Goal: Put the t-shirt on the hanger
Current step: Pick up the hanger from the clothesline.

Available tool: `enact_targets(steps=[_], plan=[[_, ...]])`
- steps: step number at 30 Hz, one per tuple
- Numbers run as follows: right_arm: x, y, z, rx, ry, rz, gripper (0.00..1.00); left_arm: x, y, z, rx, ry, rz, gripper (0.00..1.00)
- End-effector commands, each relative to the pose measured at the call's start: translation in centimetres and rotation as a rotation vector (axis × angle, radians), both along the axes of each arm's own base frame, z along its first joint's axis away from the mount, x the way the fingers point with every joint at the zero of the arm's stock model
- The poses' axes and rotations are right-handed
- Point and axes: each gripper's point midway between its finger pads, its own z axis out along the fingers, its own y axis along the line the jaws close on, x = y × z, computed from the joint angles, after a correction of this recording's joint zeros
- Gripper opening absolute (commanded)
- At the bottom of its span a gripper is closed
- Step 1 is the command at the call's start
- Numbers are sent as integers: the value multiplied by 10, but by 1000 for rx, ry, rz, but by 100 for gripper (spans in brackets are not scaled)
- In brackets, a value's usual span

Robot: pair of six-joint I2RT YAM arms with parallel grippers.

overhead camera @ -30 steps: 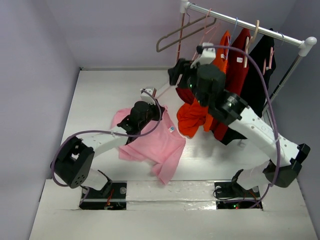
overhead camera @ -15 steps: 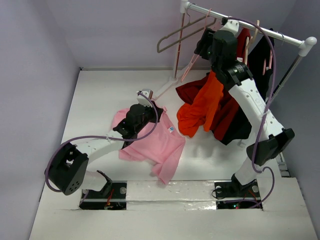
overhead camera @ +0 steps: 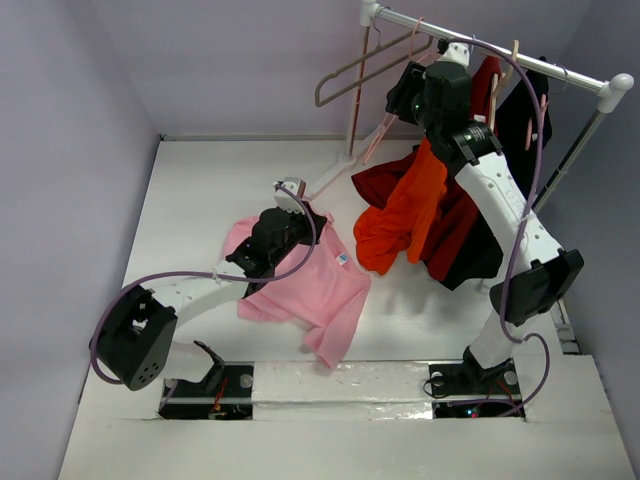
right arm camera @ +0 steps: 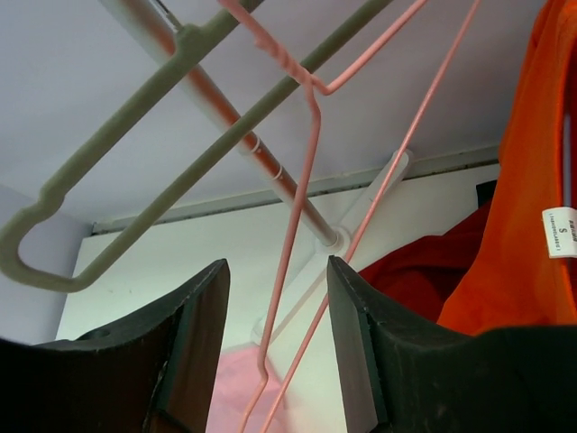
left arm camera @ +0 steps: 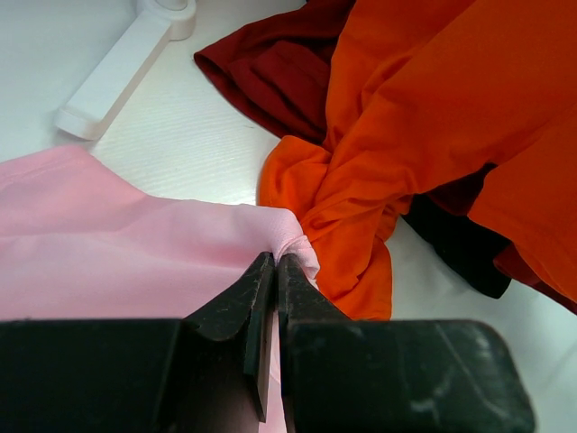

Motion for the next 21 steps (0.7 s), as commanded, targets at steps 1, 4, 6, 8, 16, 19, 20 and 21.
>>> enact_targets(steps=[1,4,6,8,16,19,20,21], plan=[[10,5,1,37,-18,23,52,2,-1,24,-55,-65,-1,0],[13,8,0,45,-20,31,46,2,0,23,-54,-64,1,0],[14,10,-2,48,-17,37,44,2,0,23,-54,-64,4,0],[17,8,-5,58,-14,37,43,3,0,23,-51,-64,5,0],[20,12,-10,79,-11,47,36,3,2,23,-48,-66,9,0],[21,13,-9,86,-17,47,29,3,1,22,-47,-65,9,0],[19,13,-7,92,-21,48,28,3,1,22,-46,-64,9,0],[19,13,-9,94,-19,50,26,3,1,22,-47,-63,11,0]])
